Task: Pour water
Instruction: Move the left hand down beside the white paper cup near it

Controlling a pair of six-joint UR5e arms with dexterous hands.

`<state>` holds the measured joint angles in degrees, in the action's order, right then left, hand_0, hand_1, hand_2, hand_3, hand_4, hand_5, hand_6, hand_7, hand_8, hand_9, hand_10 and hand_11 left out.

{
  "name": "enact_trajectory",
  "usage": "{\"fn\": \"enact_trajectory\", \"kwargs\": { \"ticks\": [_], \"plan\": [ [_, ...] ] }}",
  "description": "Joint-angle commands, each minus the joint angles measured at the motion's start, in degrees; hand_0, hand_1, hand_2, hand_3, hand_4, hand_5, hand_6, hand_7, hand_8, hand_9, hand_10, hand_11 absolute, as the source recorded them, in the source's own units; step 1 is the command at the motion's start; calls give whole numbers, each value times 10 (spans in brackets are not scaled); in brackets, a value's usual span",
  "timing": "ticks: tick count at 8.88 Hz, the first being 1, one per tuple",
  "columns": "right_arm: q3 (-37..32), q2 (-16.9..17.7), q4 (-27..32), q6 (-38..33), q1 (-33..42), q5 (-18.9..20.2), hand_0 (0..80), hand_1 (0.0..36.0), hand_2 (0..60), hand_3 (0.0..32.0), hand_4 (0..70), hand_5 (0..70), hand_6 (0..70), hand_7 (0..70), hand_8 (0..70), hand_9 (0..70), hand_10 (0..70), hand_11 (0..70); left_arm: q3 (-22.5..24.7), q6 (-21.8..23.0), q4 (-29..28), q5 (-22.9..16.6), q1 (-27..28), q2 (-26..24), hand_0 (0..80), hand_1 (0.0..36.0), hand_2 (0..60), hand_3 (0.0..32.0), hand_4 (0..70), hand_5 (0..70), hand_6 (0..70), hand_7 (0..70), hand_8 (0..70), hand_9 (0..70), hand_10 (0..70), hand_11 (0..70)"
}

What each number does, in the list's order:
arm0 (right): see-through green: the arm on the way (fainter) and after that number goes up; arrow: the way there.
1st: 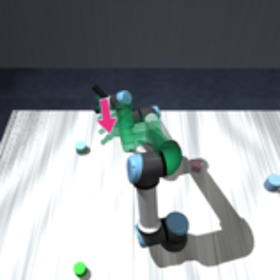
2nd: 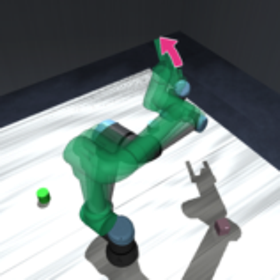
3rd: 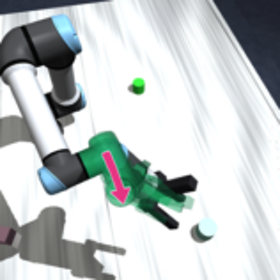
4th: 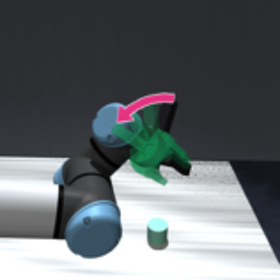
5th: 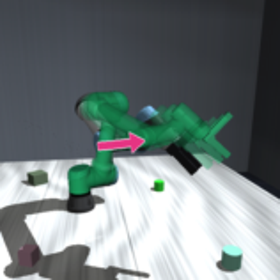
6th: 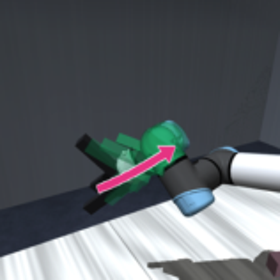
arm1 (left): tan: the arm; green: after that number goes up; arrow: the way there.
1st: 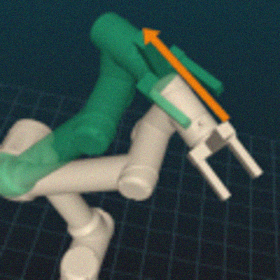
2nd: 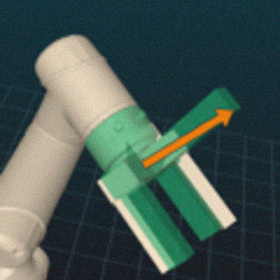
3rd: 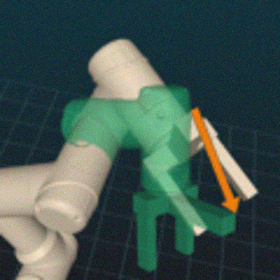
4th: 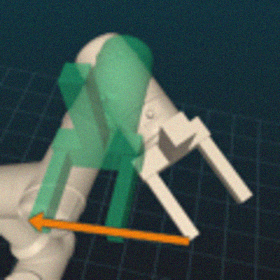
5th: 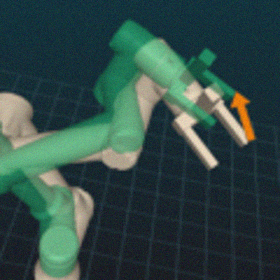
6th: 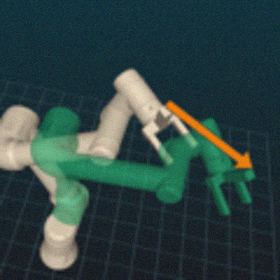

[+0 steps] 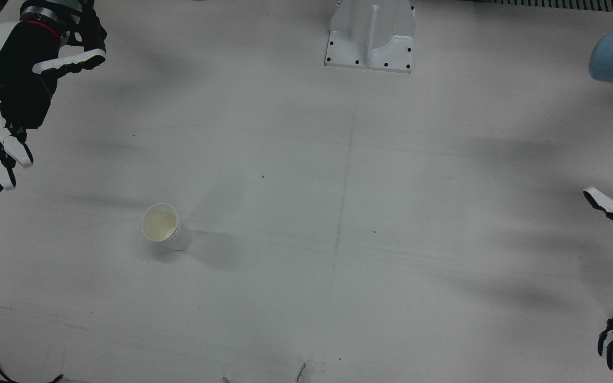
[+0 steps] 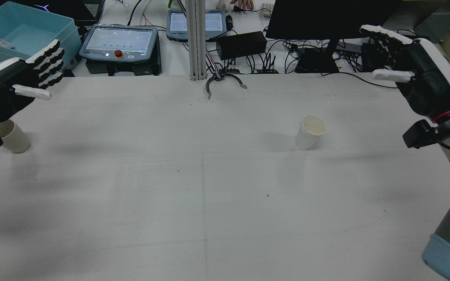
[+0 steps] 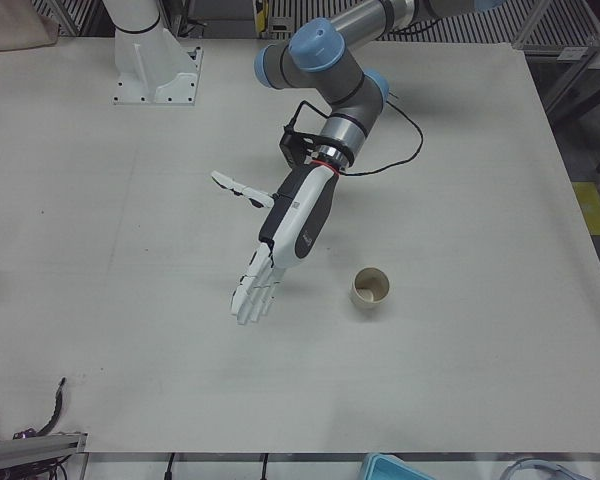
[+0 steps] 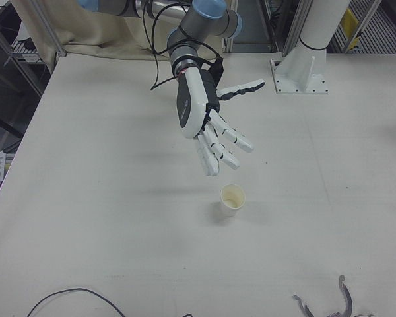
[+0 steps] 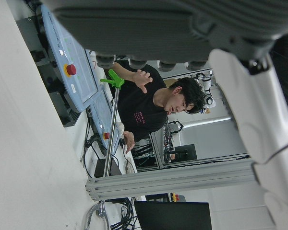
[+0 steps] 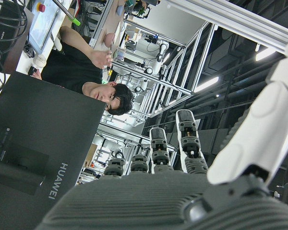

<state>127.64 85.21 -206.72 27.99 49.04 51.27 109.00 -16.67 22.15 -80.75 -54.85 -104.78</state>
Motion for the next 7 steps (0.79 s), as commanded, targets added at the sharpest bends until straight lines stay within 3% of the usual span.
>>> {"fn": "enact_trajectory", "kwargs": {
  "ticks": [1, 4, 7],
  "plan": [
    [3, -7, 0, 0, 4, -7, 447, 79, 34, 0, 95, 117, 130, 188, 45, 51, 29, 51, 11, 4, -4, 1, -3, 18, 472, 99, 0, 122, 19, 0, 0, 4, 0, 0, 6, 25],
    [-2, -9, 1, 26, 11, -6, 442, 79, 38, 0, 92, 112, 124, 175, 39, 43, 27, 47, 10, 4, -11, 1, -18, 6, 472, 100, 0, 148, 9, 0, 0, 8, 0, 0, 7, 26],
    [-3, -17, 2, 58, 11, -6, 453, 93, 54, 0, 80, 81, 105, 130, 21, 24, 23, 43, 6, -3, -17, 3, -17, 10, 478, 121, 0, 130, 16, 0, 0, 29, 0, 0, 10, 31]
  ]
}}
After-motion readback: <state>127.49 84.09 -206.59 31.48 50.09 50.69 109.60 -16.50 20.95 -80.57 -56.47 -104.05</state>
